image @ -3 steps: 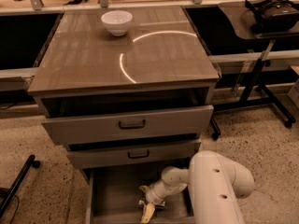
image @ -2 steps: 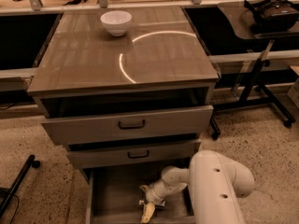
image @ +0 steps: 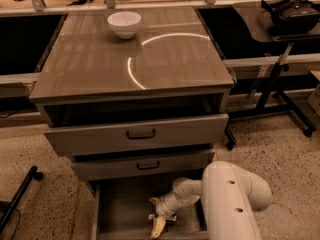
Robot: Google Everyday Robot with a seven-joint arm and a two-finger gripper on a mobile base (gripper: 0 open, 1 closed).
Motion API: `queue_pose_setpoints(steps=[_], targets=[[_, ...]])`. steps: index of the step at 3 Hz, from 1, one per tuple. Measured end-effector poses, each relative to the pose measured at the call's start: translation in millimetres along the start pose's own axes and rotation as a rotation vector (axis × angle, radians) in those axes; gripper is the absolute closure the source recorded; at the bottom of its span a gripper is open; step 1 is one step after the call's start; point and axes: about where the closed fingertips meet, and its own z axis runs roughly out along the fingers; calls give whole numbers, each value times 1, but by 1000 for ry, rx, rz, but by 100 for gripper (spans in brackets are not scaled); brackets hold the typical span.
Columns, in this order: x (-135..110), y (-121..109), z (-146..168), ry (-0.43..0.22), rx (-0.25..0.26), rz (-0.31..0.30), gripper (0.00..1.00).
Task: Place redbull can into bottom drawer
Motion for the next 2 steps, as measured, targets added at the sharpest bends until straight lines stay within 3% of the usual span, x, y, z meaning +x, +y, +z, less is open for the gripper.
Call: queue_pose_setpoints(steps=[2], targets=[[-1,-7,1,-2,3,0,0]])
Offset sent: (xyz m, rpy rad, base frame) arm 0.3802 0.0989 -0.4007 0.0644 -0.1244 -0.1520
